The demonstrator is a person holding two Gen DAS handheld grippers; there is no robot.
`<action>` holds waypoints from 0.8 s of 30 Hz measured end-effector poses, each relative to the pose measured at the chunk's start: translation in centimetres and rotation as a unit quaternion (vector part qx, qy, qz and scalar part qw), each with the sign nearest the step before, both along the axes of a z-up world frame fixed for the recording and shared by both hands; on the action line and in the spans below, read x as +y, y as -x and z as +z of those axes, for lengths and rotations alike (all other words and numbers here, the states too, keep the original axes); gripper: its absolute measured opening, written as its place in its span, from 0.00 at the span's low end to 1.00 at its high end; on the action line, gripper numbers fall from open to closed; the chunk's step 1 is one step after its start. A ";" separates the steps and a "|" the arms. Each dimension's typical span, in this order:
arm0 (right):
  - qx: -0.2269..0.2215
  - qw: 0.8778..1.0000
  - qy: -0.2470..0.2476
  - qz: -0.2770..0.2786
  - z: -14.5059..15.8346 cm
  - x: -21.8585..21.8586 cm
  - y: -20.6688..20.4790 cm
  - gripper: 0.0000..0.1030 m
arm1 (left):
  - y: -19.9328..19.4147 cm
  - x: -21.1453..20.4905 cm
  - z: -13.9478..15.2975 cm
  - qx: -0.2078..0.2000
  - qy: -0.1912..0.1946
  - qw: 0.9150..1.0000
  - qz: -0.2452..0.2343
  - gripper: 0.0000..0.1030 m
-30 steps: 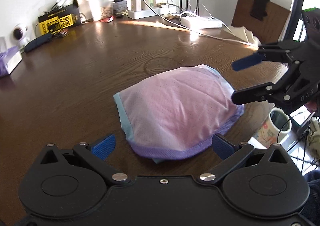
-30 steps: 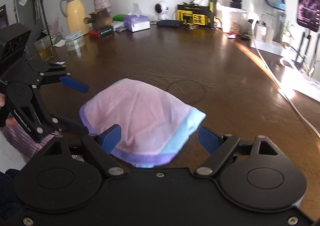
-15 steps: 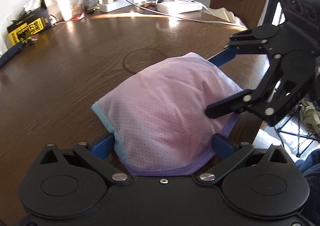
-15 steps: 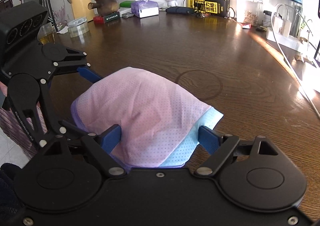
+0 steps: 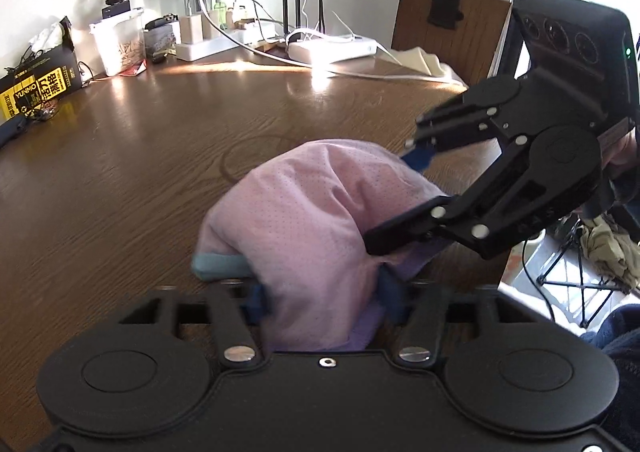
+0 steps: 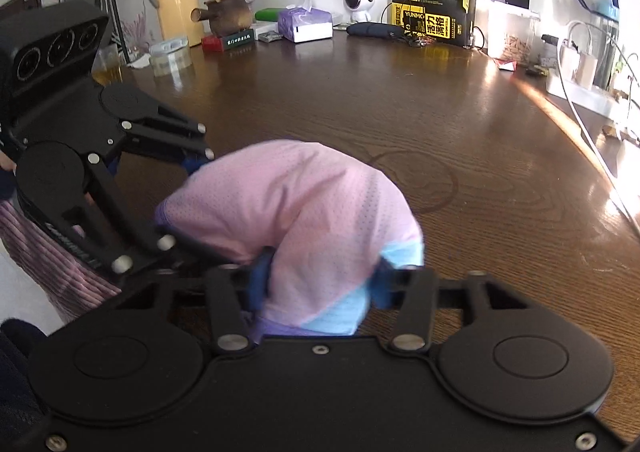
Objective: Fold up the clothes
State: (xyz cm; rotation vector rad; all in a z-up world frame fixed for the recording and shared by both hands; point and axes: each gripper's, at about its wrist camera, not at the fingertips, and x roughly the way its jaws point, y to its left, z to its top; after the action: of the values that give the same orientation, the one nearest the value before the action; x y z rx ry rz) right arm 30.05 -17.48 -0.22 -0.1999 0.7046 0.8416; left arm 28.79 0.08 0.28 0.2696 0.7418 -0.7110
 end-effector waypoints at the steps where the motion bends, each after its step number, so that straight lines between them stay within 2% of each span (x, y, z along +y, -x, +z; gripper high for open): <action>1: 0.004 1.000 -0.008 -0.002 0.0 -0.1 -0.1 0.33 | 0.0 -0.1 0.1 -0.004 -0.003 1.000 0.001 0.23; 3: 0.013 1.000 -0.022 -0.005 0.2 -0.1 -0.3 0.25 | 0.1 -0.3 0.4 -0.013 -0.007 1.000 0.003 0.20; 7: -0.010 1.000 -0.025 -0.005 1.9 0.5 -0.1 0.24 | 0.3 0.4 2.6 -0.047 0.004 0.999 0.010 0.20; 10: -0.044 0.999 -0.029 -0.001 4.6 1.3 -0.2 0.24 | 0.4 1.2 5.0 -0.085 0.008 0.996 0.015 0.20; 13: -0.102 0.994 -0.027 0.014 8.5 3.4 -0.8 0.24 | 0.6 2.7 8.5 -0.145 0.005 0.989 0.036 0.20; 15: -0.135 0.990 -0.029 0.024 10.9 5.1 -1.3 0.24 | 0.5 4.7 11.4 -0.191 0.006 0.979 0.066 0.20; 18: -0.188 0.980 -0.036 0.049 15.2 9.2 -2.8 0.24 | -0.2 7.7 15.0 -0.232 0.002 0.967 0.107 0.20; 22: -0.229 0.968 -0.054 0.082 19.5 15.6 -6.3 0.24 | -2.7 12.6 19.2 -0.251 -0.033 0.956 0.148 0.20; 24: -0.216 0.969 -0.076 0.098 20.5 20.0 -9.6 0.24 | -4.8 15.8 20.1 -0.238 -0.055 0.955 0.170 0.20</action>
State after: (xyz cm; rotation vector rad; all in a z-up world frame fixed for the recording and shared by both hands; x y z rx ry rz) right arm 39.63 2.51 20.29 -0.3069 0.2123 0.9962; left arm 33.60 15.87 20.39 0.3872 0.3502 -0.2575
